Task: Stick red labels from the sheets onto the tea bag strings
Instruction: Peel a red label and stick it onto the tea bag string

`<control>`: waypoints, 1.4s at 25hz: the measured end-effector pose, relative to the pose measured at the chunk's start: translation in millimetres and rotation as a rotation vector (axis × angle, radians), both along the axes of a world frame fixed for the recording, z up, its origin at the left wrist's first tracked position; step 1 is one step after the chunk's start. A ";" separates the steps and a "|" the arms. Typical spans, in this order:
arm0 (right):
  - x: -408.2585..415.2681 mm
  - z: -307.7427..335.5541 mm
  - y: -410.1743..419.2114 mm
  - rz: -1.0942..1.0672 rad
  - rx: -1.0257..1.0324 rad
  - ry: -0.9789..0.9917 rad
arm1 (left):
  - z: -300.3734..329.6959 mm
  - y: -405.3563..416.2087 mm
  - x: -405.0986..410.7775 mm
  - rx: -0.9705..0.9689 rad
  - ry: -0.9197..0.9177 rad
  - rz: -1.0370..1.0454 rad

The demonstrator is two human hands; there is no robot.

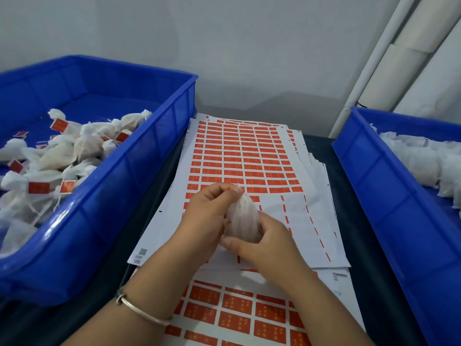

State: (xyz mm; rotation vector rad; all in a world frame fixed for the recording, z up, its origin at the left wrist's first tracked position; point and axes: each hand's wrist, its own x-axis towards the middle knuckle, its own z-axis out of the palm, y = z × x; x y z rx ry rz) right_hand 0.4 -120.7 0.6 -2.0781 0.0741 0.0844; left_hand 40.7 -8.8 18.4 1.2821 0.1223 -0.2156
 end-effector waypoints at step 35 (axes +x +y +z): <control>0.4 6.3 -23.5 0.209 0.297 0.006 | -9.1 1.8 -6.7 0.560 -0.597 -0.275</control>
